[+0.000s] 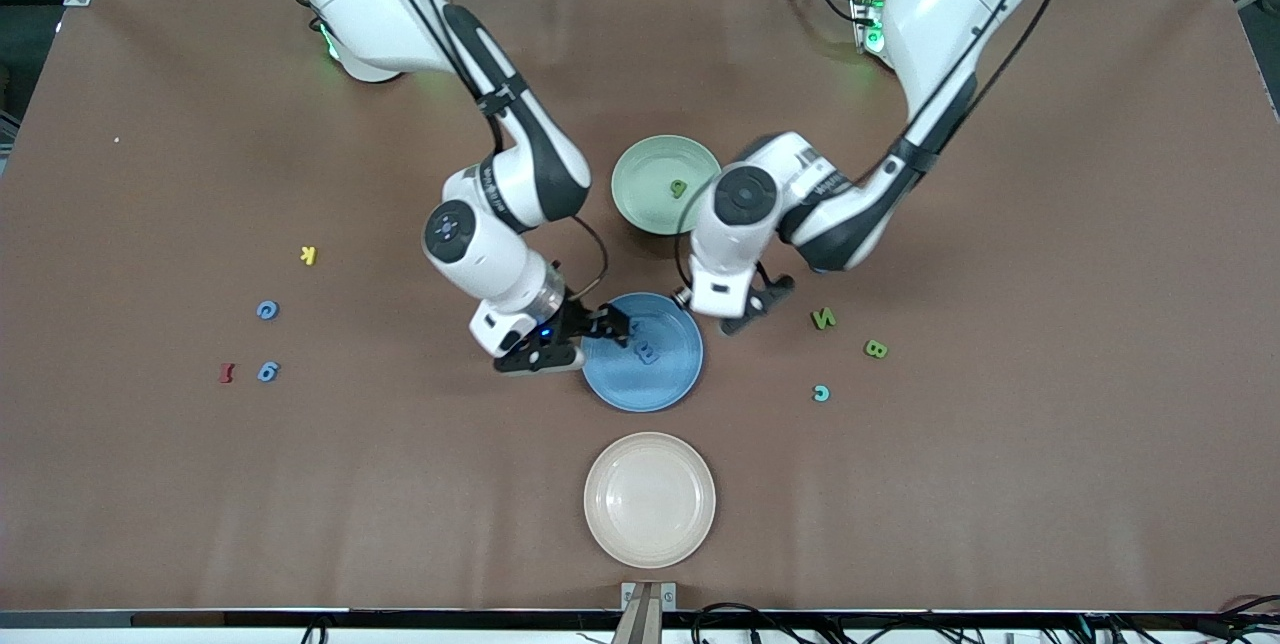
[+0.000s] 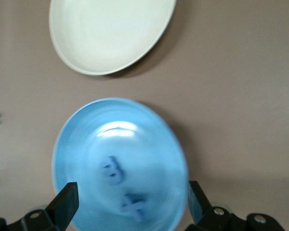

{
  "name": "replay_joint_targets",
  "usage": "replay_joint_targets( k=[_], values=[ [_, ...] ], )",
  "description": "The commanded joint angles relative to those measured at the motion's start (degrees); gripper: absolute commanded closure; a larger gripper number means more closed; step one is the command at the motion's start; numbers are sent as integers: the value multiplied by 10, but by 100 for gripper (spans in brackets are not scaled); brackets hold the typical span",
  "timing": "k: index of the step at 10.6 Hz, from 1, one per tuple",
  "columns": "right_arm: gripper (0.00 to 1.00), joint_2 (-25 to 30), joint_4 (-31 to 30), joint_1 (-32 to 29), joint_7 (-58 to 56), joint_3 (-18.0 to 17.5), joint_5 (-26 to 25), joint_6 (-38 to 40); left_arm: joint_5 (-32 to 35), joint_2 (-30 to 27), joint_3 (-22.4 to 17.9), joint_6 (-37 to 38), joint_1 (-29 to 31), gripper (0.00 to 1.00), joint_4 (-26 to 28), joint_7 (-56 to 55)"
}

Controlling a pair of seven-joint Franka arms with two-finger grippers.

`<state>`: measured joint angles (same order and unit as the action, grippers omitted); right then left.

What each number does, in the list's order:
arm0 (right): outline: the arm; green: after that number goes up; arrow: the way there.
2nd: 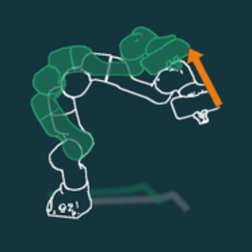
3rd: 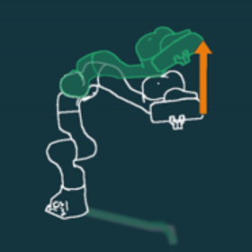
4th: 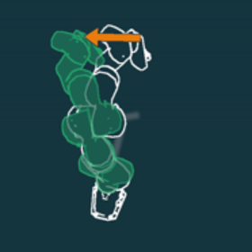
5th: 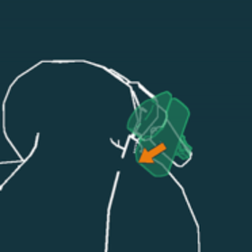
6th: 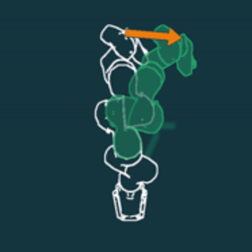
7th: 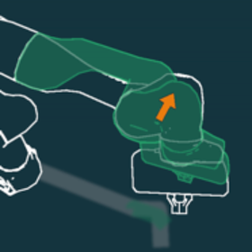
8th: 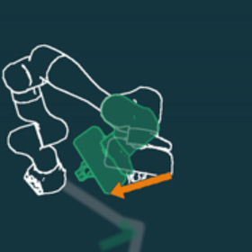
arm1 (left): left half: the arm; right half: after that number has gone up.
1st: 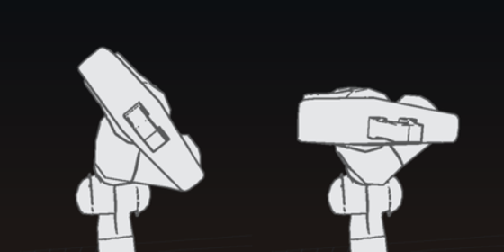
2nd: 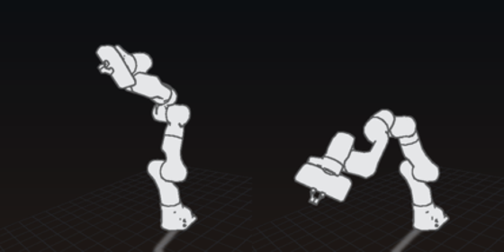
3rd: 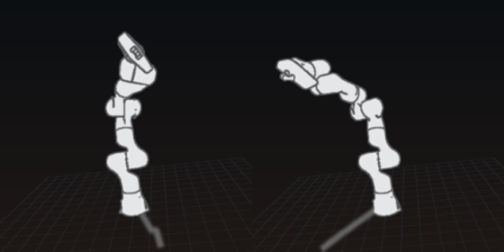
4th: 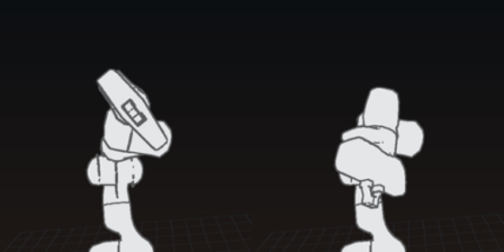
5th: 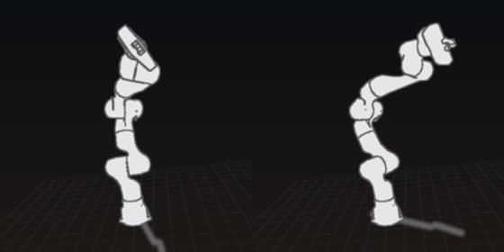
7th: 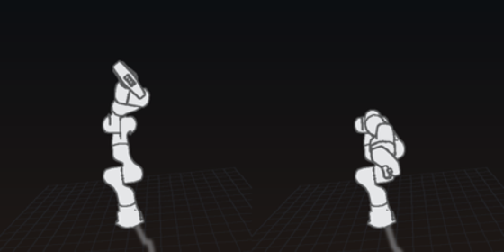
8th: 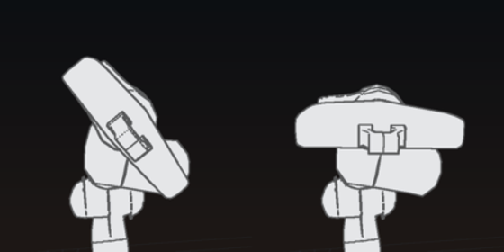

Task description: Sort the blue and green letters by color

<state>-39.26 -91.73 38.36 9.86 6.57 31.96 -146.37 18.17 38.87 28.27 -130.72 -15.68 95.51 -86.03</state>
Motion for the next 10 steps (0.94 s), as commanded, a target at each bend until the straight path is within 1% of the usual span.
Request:
replay_joint_targets(
  k=[1,3,4,5,6,7,8,9,10],
  values=[
    [0,37,-20,-65,-71,-5,-61,51,6,-24,49,72,-31,100,11,-63],
    [0,58,-49,-101,-130,-4,-68,60,5,-17,59,126,-68,100,12,-64],
    [0,65,-52,-122,-156,-2,-71,78,5,-13,59,131,-85,66,16,-62],
    [0,69,-52,-143,-170,2,-96,102,8,-9,58,134,-110,1,27,-53],
    [0,74,-52,-161,-169,7,-144,124,6,-9,56,140,-122,0,34,-56],
    [0,79,-53,-177,-167,16,-168,152,8,-10,56,142,-113,0,45,-49],
    [0,79,-53,-179,-165,42,-170,185,11,-14,56,142,-97,0,51,-46],
    [0,80,-53,-177,-165,68,-171,201,16,-14,56,141,-73,0,49,-41],
    [0,81,-54,-181,-153,86,-171,208,33,-15,56,137,-33,0,48,-8]
  ],
)
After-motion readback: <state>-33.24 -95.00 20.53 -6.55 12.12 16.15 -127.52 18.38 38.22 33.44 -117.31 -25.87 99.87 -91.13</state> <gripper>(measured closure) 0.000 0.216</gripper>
